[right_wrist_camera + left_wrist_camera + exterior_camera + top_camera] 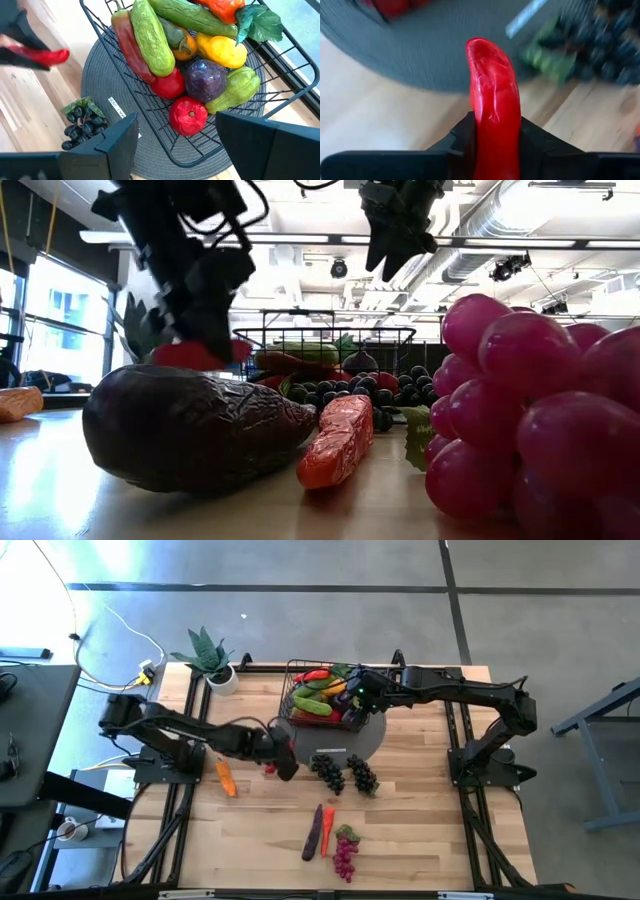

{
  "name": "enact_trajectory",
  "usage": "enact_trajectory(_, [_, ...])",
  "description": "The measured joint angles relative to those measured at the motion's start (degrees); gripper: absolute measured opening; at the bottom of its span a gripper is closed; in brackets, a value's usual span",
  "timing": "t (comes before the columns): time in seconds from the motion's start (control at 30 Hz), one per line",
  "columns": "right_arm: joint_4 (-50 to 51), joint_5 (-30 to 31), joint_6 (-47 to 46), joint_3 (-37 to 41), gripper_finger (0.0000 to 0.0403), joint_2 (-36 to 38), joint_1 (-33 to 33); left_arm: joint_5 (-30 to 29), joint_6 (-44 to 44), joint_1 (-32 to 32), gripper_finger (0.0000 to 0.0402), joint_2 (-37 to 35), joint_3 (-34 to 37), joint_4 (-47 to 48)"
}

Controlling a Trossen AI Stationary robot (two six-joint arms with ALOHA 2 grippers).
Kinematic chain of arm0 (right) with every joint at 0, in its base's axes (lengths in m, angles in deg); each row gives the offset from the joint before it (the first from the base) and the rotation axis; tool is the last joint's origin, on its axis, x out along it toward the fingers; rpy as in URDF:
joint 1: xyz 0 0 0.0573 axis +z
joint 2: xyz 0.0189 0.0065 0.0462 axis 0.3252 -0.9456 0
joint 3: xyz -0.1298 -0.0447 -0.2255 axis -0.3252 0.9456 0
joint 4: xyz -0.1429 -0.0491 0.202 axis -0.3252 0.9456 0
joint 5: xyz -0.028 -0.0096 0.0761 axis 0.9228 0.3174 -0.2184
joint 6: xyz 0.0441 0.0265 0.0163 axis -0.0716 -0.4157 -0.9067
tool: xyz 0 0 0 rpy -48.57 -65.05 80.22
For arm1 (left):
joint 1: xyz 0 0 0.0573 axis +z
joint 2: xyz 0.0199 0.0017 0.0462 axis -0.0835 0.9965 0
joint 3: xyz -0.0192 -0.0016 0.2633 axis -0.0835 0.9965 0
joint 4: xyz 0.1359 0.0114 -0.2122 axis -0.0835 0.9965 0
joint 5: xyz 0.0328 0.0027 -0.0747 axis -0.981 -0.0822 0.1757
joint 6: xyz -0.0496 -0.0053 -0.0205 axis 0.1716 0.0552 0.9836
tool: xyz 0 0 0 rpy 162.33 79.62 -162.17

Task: Build produce basket
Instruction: Put the red chilli pepper into the wire basket

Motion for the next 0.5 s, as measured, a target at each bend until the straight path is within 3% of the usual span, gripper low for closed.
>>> enact_trajectory(0.33, [-0.1, 0.4, -4.3, 0.0, 0.0245, 0.0, 0.0, -0.3, -15.5, 11.1, 0.0088, -12.9, 0.0, -10.3])
enact_trajectory(0.5, [-0.2, 0.4, -6.5, 0.0, 0.0245, 0.0, 0.0, 0.8, -25.3, 16.9, 0.0088, -15.7, 0.0, -16.2])
